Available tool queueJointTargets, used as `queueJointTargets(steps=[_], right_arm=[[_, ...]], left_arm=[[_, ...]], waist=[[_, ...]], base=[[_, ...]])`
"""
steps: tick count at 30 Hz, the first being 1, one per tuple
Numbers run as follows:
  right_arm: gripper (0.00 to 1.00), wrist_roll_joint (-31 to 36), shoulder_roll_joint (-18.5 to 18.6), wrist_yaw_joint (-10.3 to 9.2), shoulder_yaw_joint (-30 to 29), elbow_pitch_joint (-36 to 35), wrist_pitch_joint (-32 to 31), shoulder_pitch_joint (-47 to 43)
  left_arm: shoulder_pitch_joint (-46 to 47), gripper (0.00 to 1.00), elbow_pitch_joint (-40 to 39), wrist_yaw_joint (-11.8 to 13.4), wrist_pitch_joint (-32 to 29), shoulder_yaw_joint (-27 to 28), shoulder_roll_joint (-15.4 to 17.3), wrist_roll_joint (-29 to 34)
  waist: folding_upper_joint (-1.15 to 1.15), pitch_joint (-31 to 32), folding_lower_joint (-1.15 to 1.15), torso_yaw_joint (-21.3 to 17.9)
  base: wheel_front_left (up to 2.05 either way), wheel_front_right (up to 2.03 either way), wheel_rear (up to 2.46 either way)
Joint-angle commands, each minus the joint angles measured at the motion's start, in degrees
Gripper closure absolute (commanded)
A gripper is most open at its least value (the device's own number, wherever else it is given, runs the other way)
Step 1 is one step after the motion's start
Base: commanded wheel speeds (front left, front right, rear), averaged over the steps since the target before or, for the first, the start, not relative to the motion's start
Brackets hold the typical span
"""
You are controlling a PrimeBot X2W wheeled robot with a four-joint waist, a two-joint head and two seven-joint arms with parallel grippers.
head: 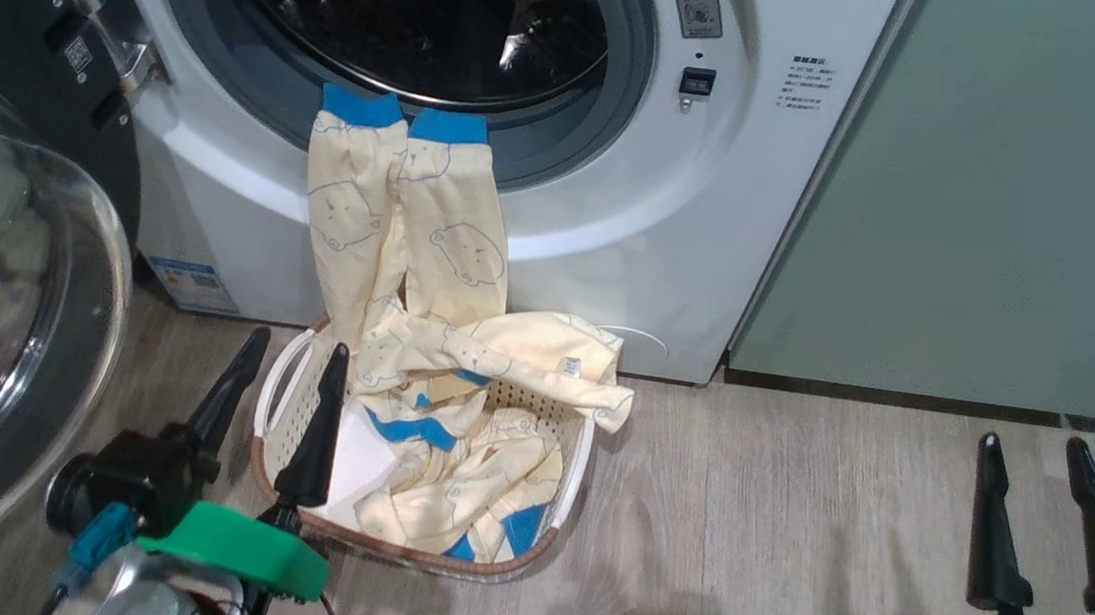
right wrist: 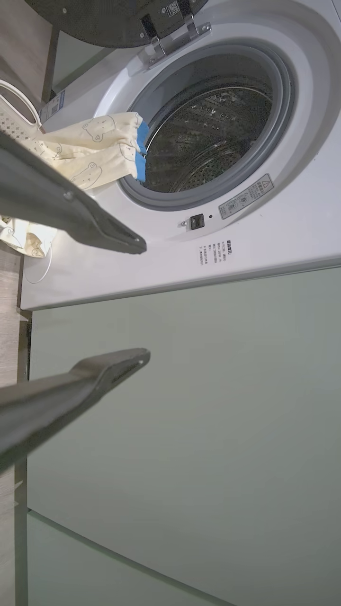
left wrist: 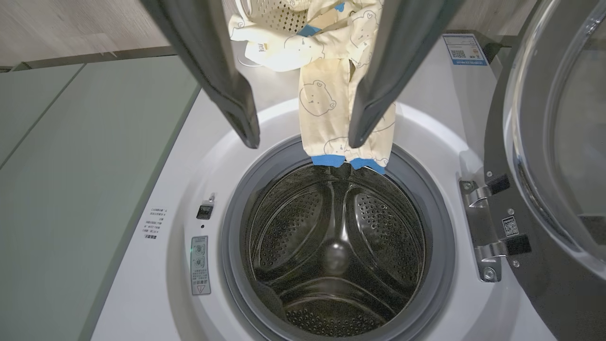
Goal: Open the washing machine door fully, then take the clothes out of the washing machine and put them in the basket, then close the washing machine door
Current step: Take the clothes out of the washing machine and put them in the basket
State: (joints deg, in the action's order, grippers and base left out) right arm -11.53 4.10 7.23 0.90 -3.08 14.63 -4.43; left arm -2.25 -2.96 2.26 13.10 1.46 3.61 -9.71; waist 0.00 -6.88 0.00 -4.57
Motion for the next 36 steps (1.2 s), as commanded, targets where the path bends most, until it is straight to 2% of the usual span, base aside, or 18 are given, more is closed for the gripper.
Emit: queueJointTargets(steps=[1, 9, 16, 27, 36], right_arm=[[0.0, 0.1, 0.9, 0.25, 1.4, -1.8, 0.4, 1.6], [0.0, -0.2, 1.2, 0.25, 2.0, -2.1, 0.4, 2.6], [0.0, -0.4, 1.2, 0.25, 2.1, -2.7, 0.4, 4.2], [0.0, -0.7, 0.6, 0.25, 1.6, -4.3, 0.4, 8.8], [0.0, -1.3, -0.4, 0.25, 2.2, -5.6, 0.4, 13.0]], left_arm=[[2.0, 0.0, -1.7, 0.4, 0.2, 1.6, 0.5, -0.4], [4.9, 0.0, 1.7, 0.0, -0.9, 1.2, 0.4, -2.4], [9.7, 0.0, 7.7, -1.5, -3.3, 0.0, 1.0, -3.6], [25.2, 0.0, 26.9, -5.5, -6.1, -1.3, 2.3, -6.8], [39.2, 0.0, 42.6, -5.9, -5.8, -0.5, 5.8, -7.4]], waist=[[0.0, -0.2, 0.0, 0.1], [0.0, -2.4, 0.0, 0.1], [0.0, -6.5, 0.0, -0.1], [0.0, -17.5, 0.0, -1.2], [0.0, -26.9, 0.0, -4.1]], base=[[0.0, 0.0, 0.0], [0.0, 0.0, 0.0], [0.0, 0.0, 0.0], [0.0, 0.0, 0.0], [0.0, 0.0, 0.0]])
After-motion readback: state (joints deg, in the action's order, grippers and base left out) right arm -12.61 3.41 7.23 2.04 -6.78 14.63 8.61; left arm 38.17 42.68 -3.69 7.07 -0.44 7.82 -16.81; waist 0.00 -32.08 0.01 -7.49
